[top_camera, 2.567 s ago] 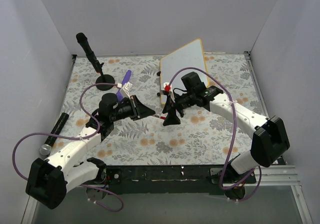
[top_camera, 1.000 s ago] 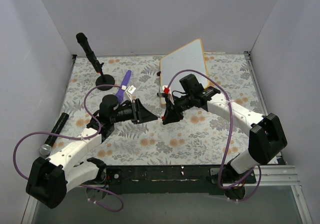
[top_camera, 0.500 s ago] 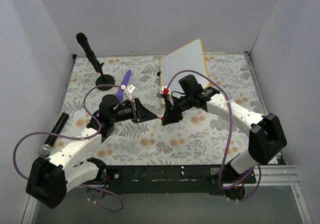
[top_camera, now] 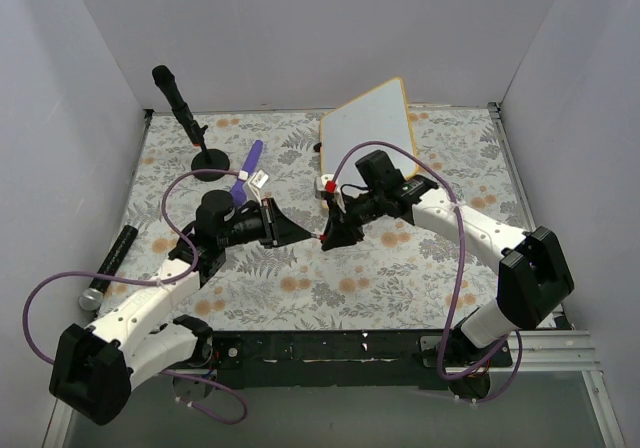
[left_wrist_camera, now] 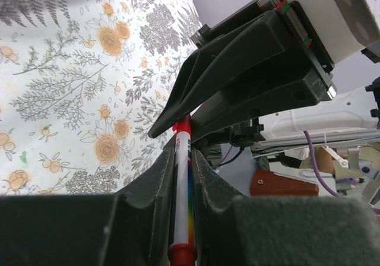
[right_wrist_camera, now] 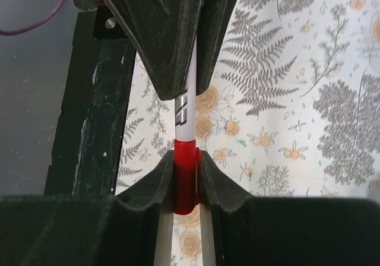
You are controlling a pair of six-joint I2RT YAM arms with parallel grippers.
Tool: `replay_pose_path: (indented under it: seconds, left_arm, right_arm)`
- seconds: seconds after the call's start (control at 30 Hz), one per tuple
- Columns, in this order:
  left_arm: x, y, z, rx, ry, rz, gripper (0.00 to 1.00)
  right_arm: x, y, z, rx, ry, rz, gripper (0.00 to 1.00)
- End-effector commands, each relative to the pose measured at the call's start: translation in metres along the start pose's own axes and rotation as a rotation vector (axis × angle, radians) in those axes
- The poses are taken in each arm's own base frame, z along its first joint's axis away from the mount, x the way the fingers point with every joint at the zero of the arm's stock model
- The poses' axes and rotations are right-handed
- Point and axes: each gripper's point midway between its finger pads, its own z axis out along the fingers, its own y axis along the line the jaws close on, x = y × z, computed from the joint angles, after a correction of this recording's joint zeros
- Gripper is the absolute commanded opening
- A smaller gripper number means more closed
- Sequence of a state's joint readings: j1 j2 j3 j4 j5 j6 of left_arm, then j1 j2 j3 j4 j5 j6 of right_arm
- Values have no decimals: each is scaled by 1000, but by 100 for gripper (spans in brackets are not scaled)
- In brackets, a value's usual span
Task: Write a sentence on the whiteboard
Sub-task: Open the pen cap of the whiteboard marker, then put down the pen cap at the center of the board.
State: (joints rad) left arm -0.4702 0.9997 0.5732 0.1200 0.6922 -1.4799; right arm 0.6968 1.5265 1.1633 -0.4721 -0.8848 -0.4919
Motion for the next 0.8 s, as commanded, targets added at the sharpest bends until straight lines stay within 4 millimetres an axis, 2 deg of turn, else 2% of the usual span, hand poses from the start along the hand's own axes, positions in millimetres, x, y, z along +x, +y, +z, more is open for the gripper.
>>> replay_pose_path:
  seconds: [0.0,0.03,0.1,0.13,0.17,0.2,0.27,0.37,0.43,0.5,0.6,0.63,0.7,0.73,0.77]
  left_arm:
    - [-35,-5,-27,-67,-124,126,0]
    - [-47,2,-37,-87,-162,125,0]
    - [-49,5,-48,-71,-153,134,0]
    - [-55,11,-55,-89,-171,134,0]
    - [-56,14,-56,-100,-173,141,0]
    - [-56,17,-57,-113,-168,156,0]
    - [-59,18,-57,-123,-170,181,0]
    - [-66,27,-58,-168,-188,257,0]
    - [-73,35,-62,-223,-221,332,0]
    - [-76,41,-65,-258,-236,371,0]
    - [-79,47,-70,-296,-267,422,0]
    - [-81,47,-72,-305,-287,436,0]
    - [-82,45,-74,-300,-314,460,0]
    - [-83,46,-76,-307,-324,463,0]
    - [-83,44,-78,-305,-336,475,0]
  right_arm:
    - [28,4,-7,18,48,-38,1]
    - [34,5,-9,22,53,-47,1]
    - [62,3,-13,41,80,-10,1]
    - [69,3,-15,57,83,-7,1]
    - [77,-2,-20,83,86,4,1]
    - [94,-2,-21,99,111,23,1]
    - [107,-9,-25,140,122,34,1]
    - [142,-22,-26,226,203,80,1]
    - [159,-28,-27,262,242,128,1]
    - [169,-43,-35,341,279,166,3]
    - [175,-58,-48,405,292,204,15]
    - [175,-59,-50,413,291,214,28]
    - [174,-60,-55,417,292,222,41]
    - [171,-60,-58,409,290,205,53]
    - [162,-64,-64,417,269,195,61]
